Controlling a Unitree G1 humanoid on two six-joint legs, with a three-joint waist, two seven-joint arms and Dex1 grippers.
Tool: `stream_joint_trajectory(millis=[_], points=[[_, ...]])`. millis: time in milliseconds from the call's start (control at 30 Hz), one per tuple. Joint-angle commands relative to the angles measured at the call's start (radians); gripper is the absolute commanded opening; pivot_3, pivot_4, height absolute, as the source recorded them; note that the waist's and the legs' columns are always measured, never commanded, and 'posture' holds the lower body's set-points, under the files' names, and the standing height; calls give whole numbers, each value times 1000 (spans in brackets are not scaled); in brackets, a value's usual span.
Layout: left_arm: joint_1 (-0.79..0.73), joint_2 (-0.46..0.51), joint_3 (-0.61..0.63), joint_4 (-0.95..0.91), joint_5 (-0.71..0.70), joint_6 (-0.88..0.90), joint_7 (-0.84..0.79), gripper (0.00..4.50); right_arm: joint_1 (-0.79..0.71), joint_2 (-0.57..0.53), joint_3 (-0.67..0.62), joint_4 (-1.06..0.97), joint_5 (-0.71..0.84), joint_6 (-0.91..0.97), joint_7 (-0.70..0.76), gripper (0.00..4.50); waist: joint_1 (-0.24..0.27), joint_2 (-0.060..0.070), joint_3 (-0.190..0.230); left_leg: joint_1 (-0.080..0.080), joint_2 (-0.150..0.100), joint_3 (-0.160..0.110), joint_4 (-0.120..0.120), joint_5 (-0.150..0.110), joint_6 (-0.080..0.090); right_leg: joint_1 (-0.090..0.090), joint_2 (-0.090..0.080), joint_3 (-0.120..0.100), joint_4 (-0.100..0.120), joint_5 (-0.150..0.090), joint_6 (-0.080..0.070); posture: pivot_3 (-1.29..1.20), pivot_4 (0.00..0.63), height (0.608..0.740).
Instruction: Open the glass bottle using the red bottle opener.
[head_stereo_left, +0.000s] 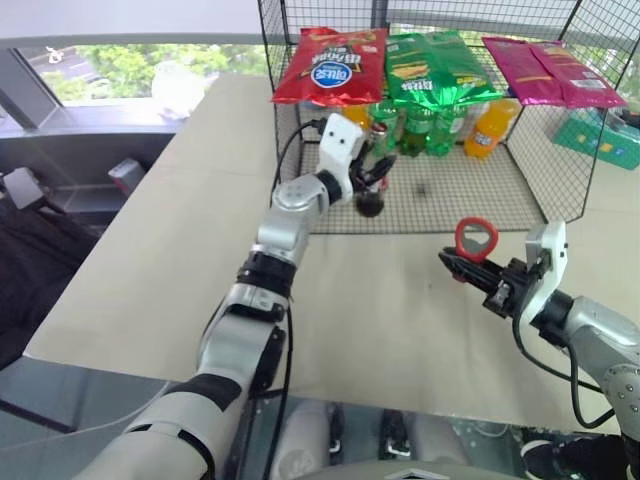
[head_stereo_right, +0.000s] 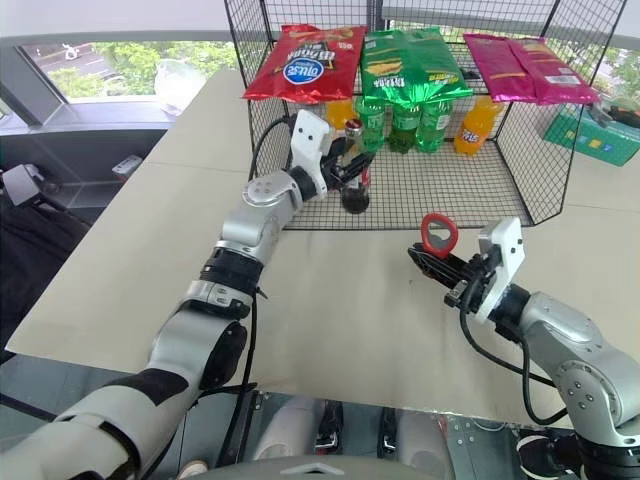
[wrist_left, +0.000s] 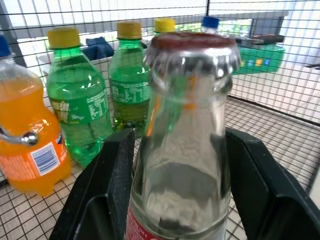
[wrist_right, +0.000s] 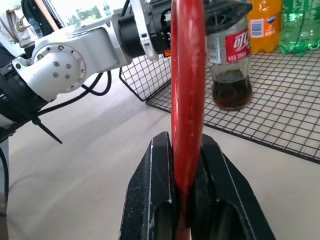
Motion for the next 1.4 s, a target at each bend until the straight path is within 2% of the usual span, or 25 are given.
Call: stream_joint_trajectory(millis=[33,300,433,700,800,900,933,1267,1300,1367,1400], points=[[56,43,-11,-201,-73,57,-151,2139,14,-1,-31,-45,8,-19,-8,0,-3,0,0,0,0,0,0,0,0,0,0,0,0,0,0,0,150,740],[150,130,-32,-576,-235,312,-309,2139,30,-25,-77,-47,6,-30,1,0,-7,1,1,0,0,0,1,0,0,0,0,0,0,1,-2,0,150,740],[250,129,-101,-629,-224,308,-350,2139,41,-38,-87,-49,-16,-38,8,0,-8,2,1,1,0,0,1,0,0,1,0,1,0,0,-1,0,150,740],[325,139,-133,-629,-201,262,-374,2139,80,-27,-78,-80,-30,-50,-6,0,-9,3,1,2,0,0,1,0,0,1,0,1,2,-1,1,0,150,740],[322,141,-122,-630,-215,260,-384,3084,86,-23,-74,-85,-35,-53,-9,0,-9,3,1,2,0,0,1,0,0,1,0,1,2,0,0,0,150,740],[307,139,-106,-649,-234,271,-381,4338,90,-22,-70,-88,-47,-61,-10,0,-8,3,1,1,0,-1,1,0,0,1,0,1,1,0,0,0,150,740],[302,143,-103,-658,-241,277,-387,4485,91,-23,-66,-87,-63,-69,-9,0,-8,3,1,1,0,0,1,0,0,1,0,1,1,0,0,0,150,740],[258,164,-87,-657,-278,318,-408,4485,72,-8,-18,-66,-186,-141,-4,0,-9,3,1,2,0,0,1,0,0,1,0,1,2,-1,1,0,150,740],[253,166,-88,-653,-280,323,-415,4095,69,-6,-16,-64,-200,-150,-3,0,-9,3,1,1,0,0,1,0,0,1,0,1,2,-1,1,0,150,740],[250,175,-95,-646,-283,333,-436,3686,64,-4,-10,-61,-227,-170,-1,0,-9,3,1,1,0,0,1,0,0,1,0,1,1,-1,1,0,150,740],[251,177,-101,-637,-277,330,-444,3213,53,0,-5,-61,-242,-182,-3,0,-9,3,1,1,0,0,1,0,0,1,0,1,1,-1,1,0,150,740]])
